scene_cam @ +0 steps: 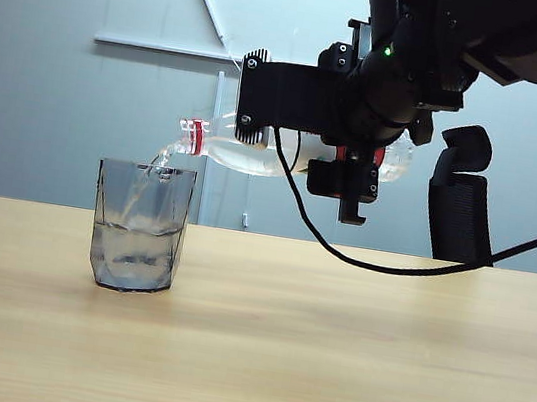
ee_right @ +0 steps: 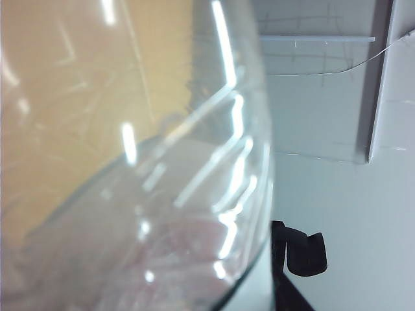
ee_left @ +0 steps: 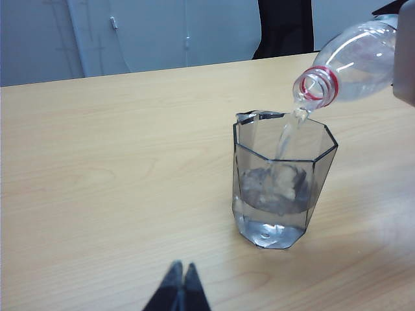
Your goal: Pick up the mineral water bottle on the table and pour water into the mug until it's half full.
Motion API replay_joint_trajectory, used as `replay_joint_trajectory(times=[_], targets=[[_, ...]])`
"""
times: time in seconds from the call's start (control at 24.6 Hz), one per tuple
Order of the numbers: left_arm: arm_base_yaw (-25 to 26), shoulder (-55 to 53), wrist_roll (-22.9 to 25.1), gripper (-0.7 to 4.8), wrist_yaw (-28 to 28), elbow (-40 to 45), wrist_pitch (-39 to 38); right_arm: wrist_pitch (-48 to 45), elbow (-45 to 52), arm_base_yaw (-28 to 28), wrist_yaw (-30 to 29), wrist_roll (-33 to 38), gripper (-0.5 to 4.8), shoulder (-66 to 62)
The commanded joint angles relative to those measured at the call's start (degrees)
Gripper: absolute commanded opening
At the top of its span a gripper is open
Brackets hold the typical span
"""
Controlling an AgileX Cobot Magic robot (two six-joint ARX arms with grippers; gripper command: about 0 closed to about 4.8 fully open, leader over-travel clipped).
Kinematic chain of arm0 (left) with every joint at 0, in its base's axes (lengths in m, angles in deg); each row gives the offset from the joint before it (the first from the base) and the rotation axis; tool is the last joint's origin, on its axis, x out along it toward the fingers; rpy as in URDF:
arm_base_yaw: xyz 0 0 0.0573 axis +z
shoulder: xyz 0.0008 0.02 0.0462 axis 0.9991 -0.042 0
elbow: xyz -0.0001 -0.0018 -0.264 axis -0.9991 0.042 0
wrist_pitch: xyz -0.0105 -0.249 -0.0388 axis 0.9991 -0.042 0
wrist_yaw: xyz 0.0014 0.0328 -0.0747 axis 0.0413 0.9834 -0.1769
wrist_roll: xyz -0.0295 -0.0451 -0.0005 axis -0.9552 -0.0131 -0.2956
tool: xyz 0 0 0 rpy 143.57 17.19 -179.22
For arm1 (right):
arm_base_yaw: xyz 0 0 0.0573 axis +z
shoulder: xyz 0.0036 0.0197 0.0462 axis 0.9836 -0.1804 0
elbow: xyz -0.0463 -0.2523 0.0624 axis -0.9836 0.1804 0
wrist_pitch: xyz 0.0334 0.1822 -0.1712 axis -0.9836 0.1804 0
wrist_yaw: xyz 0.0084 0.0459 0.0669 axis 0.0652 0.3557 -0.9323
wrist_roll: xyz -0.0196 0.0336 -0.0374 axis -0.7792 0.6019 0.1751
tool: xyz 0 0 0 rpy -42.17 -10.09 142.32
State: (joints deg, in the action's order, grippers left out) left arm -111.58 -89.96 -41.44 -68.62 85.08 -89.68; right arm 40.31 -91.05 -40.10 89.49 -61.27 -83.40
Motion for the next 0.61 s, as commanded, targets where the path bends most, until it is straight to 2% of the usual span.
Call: replay_joint_trajectory(times=[0.04,0.33,0.61], targets=[[0.0,0.0,-0.2,-0.02,-0.1,-0.1,0.7,-1.1,-0.6,0.2,0.2,4.0,3.23,0.6],[0.0,0.0,-0.2,-0.02,-0.1,-0.1,0.7,1.0,-0.6,1.0,0.0,12.0,3.23,0.6],[0.0,0.0,-0.2,-0.02,-0.1,-0.1,0.7,3.5,-0.6,2.3,0.0,25.6,3.23,0.6]])
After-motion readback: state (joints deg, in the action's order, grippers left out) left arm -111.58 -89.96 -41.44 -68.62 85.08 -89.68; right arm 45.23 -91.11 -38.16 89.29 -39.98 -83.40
